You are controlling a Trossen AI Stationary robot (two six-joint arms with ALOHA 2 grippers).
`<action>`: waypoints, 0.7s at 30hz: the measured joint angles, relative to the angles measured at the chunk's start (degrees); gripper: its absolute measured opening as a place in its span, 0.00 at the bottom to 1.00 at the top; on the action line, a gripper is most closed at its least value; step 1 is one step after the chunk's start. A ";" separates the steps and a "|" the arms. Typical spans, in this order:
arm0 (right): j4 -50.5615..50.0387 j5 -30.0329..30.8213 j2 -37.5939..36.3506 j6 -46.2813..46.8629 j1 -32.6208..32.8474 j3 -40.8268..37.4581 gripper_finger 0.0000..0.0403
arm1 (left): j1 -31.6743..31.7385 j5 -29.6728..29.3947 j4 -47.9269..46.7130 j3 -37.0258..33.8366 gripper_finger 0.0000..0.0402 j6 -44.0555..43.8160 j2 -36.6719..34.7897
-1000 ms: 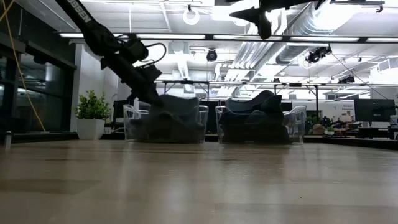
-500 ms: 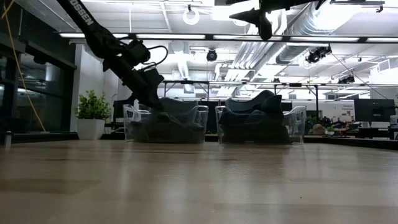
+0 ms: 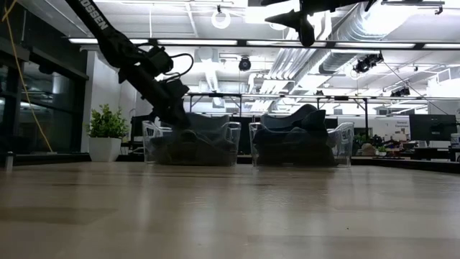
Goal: Pick & Place hat
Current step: Put the gray cap into the left transparent bin, then return to Home Position
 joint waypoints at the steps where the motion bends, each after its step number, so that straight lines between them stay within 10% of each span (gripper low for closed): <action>1: 0.00 -0.08 -0.02 0.00 0.00 0.00 0.40 | 0.00 0.93 0.16 0.00 0.29 0.00 0.00; 8: 0.00 -1.34 -0.02 -0.13 0.00 0.00 0.40 | 0.02 4.23 0.14 0.04 0.46 2.55 -1.33; 21: -0.02 -2.52 0.00 -1.03 0.02 0.00 0.40 | 0.00 -6.88 -15.19 7.60 0.55 8.05 -6.26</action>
